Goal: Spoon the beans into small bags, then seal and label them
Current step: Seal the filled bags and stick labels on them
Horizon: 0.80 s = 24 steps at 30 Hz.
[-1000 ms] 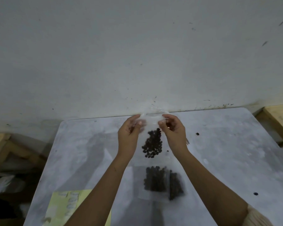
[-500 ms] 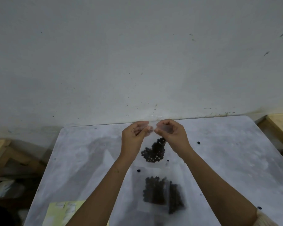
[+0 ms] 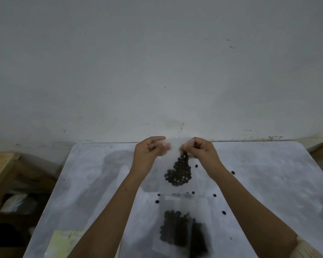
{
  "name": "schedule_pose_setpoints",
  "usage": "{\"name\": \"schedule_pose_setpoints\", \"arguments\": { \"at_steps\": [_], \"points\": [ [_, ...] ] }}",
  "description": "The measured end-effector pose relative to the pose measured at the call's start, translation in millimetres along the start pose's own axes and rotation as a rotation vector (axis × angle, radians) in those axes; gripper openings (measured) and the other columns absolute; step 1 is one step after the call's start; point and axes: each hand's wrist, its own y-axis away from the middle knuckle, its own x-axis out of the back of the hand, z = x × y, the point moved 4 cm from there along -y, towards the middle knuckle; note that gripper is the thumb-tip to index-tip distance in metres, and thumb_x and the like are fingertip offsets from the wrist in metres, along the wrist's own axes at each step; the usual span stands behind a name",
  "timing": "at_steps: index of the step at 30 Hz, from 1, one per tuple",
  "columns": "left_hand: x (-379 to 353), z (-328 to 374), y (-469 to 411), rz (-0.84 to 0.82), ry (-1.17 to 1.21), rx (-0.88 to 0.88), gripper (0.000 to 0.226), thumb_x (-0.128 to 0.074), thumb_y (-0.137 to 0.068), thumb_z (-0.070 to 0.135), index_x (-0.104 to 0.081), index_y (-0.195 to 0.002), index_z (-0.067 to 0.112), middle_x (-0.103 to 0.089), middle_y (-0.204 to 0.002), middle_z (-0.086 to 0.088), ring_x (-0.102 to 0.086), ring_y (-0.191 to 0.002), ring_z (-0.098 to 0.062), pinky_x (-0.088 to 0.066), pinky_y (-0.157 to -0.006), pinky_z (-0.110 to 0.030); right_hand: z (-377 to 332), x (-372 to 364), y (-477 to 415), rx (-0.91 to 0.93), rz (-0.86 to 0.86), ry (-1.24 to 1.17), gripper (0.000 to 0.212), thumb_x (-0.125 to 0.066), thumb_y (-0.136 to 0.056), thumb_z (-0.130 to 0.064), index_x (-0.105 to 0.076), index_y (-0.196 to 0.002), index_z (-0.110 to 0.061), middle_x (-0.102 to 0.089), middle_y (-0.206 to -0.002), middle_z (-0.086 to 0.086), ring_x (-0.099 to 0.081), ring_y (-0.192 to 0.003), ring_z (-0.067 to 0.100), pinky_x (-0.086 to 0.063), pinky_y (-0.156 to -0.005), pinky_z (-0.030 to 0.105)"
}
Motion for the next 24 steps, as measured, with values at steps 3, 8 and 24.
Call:
{"name": "schedule_pose_setpoints", "arguments": {
  "at_steps": [3, 8, 24],
  "points": [
    [14, -3, 9, 0.032, 0.037, 0.005, 0.02, -0.057, -0.088, -0.001, -0.062, -0.108, -0.001, -0.075, -0.08, -0.002, -0.071, -0.075, -0.016, -0.054, -0.064, -0.02, 2, -19, -1, -0.011, -0.002, -0.051, 0.009, -0.061, -0.083, 0.003, -0.061, -0.077, 0.01, -0.068, -0.062, -0.002, -0.064, -0.061, 0.007, -0.05, -0.059, 0.016],
    [53, 21, 18, 0.087, -0.006, -0.045, 0.017, -0.054, -0.091, 0.0, -0.062, -0.105, -0.003, -0.074, -0.076, 0.002, -0.071, -0.072, -0.012, -0.052, -0.059, -0.017, -10, -60, 5, 0.007, 0.001, -0.061, 0.008, -0.065, -0.084, -0.008, -0.071, -0.081, -0.004, -0.073, -0.074, 0.005, -0.066, -0.074, 0.02, -0.054, -0.072, 0.034],
    [259, 54, 128, 0.059, 0.008, -0.108, 0.031, -0.045, -0.098, 0.009, -0.043, -0.129, 0.008, -0.072, -0.092, -0.009, -0.071, -0.07, -0.023, -0.057, -0.062, -0.027, -10, -288, 89, -0.11, 0.014, -0.214, 0.011, -0.062, -0.087, -0.015, -0.071, -0.086, -0.009, -0.071, -0.083, 0.007, -0.067, -0.074, 0.014, -0.057, -0.066, 0.027]
  ]
}}
